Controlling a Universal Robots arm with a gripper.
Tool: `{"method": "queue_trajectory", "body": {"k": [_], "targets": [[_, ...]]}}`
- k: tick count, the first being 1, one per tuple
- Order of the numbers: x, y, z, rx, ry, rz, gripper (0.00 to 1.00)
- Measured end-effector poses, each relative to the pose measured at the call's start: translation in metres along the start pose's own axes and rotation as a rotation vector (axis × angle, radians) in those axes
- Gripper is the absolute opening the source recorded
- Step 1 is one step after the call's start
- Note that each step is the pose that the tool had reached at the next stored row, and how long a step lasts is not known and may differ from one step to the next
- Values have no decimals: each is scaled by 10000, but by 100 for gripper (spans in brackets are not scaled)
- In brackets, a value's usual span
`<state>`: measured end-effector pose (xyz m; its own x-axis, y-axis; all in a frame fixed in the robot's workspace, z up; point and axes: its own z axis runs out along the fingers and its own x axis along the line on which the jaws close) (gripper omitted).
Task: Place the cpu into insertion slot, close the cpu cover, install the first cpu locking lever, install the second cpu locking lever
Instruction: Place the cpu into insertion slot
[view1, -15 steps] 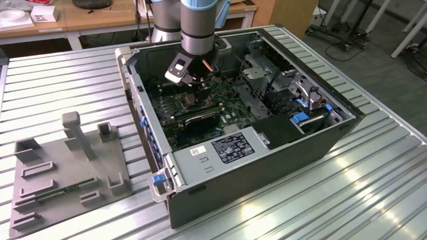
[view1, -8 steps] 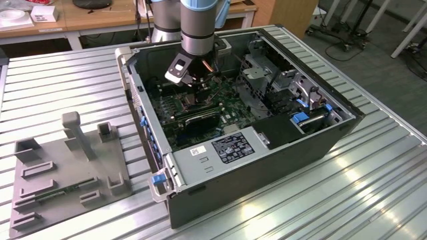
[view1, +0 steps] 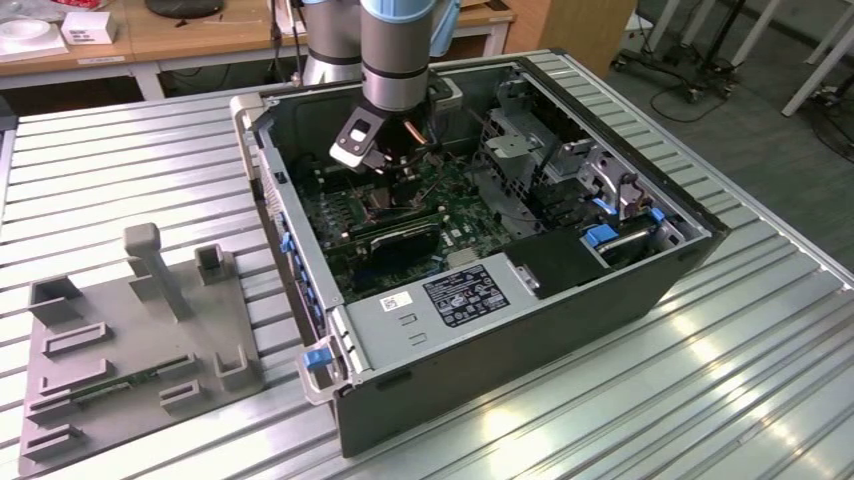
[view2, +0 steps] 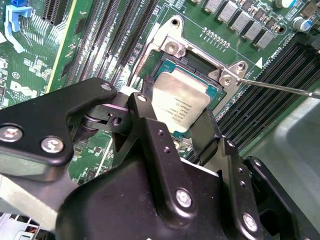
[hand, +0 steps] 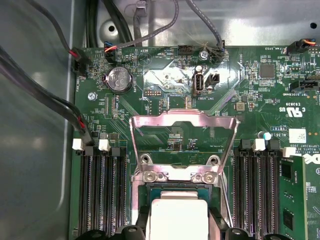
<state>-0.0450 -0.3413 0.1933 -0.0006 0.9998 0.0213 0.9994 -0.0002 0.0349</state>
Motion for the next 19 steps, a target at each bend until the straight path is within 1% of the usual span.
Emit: {"method": "queue_trajectory", "body": {"k": [9,16,18,19], "targets": [[0,-2,4,0,1,0,54],[0,-1,-14,-2,3,0,54],[0,-2,-15,0,14,2,54],[1,-1,-14,-4,58,-9,54]]}}
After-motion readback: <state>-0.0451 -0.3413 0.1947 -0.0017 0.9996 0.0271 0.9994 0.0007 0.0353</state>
